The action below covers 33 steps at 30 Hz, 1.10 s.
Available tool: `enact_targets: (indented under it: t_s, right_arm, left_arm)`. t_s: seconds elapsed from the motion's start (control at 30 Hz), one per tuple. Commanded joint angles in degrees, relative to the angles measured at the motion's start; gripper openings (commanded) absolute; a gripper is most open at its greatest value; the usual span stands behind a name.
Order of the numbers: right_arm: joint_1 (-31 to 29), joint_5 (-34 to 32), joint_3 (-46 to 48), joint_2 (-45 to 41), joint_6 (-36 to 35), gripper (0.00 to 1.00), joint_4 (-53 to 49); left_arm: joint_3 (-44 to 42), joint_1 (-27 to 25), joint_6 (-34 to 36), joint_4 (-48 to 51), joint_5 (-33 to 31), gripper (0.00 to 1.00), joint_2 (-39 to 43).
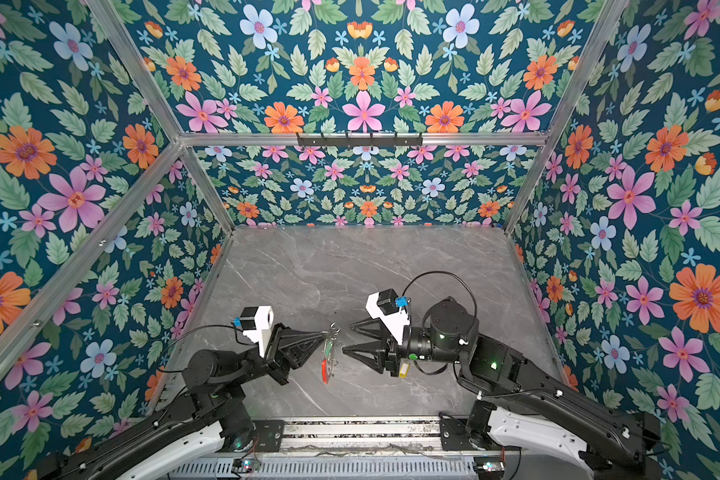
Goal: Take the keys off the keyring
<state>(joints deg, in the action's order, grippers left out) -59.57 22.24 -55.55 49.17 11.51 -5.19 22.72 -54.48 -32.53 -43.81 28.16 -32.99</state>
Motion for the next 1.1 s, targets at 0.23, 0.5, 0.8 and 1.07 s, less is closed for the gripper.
enact_targets:
  t_s: [0.23, 0.5, 0.8, 1.07]
  right_arm:
    - [-0.02, 0.52, 3.21, 3.14, 5.89, 0.57, 18.65]
    - [-0.01, 1.35, 5.31, 3.75, 7.87, 0.57, 20.59]
    - [-0.39, 5.53, 5.28, 6.18, 9.43, 0.55, 23.32]
    - [-0.65, 5.89, 5.24, 6.91, 9.87, 0.47, 24.0]
  left_arm:
    - [-0.92, 0.05, 0.1, -6.38, -0.66, 0.0, -0.43]
    - [-1.96, -0.01, 0.36, -7.03, -1.71, 0.0, 0.34]
    - [-2.58, 0.03, 0.19, -7.39, -2.15, 0.0, 0.25]
    - [-2.87, -0.01, 0.18, -7.35, -2.68, 0.0, 0.39]
